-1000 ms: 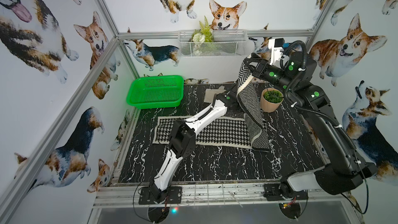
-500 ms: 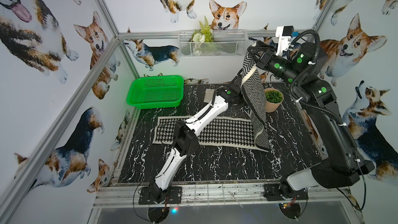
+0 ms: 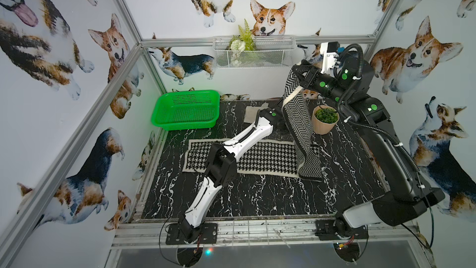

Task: Roll up the scarf and place it into the basket
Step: Flatten out the scarf at the center of the board.

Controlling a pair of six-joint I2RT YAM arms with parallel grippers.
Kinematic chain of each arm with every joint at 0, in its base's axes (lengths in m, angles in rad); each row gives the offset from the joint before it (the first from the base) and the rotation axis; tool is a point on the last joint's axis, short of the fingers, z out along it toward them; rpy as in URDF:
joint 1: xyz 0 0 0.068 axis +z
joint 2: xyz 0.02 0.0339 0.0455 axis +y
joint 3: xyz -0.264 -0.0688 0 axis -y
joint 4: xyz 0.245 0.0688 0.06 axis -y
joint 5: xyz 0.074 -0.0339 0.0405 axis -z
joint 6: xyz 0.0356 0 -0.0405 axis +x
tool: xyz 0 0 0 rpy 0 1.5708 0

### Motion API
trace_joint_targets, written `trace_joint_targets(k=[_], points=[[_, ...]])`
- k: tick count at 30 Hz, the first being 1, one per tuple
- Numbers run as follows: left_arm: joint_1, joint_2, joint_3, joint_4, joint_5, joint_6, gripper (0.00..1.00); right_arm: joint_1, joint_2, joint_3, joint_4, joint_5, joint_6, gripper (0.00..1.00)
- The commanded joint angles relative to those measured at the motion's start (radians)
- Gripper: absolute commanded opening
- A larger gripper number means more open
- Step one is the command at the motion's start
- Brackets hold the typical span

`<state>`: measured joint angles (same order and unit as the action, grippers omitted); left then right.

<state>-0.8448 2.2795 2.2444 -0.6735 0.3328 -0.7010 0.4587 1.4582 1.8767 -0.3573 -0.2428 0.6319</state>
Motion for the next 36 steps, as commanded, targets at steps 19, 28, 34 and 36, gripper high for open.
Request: trace_joint_targets(k=[19, 28, 34, 36], points=[[-0.069, 0.095, -0.145, 0.070, -0.026, -0.031, 1.00, -0.021, -0.015, 0.043, 0.085, 0.014, 0.014, 0.00], [-0.045, 0.189, 0.144, -0.001, -0.006, -0.049, 1.00, -0.021, -0.060, -0.088, 0.148, 0.003, 0.047, 0.00], [-0.028, 0.206, 0.259, -0.023, 0.017, -0.058, 1.00, -0.020, -0.040, -0.079, 0.189, -0.018, 0.083, 0.00], [-0.024, 0.191, 0.256, -0.027, 0.013, -0.055, 1.00, -0.021, -0.023, -0.050, 0.199, -0.036, 0.095, 0.00]])
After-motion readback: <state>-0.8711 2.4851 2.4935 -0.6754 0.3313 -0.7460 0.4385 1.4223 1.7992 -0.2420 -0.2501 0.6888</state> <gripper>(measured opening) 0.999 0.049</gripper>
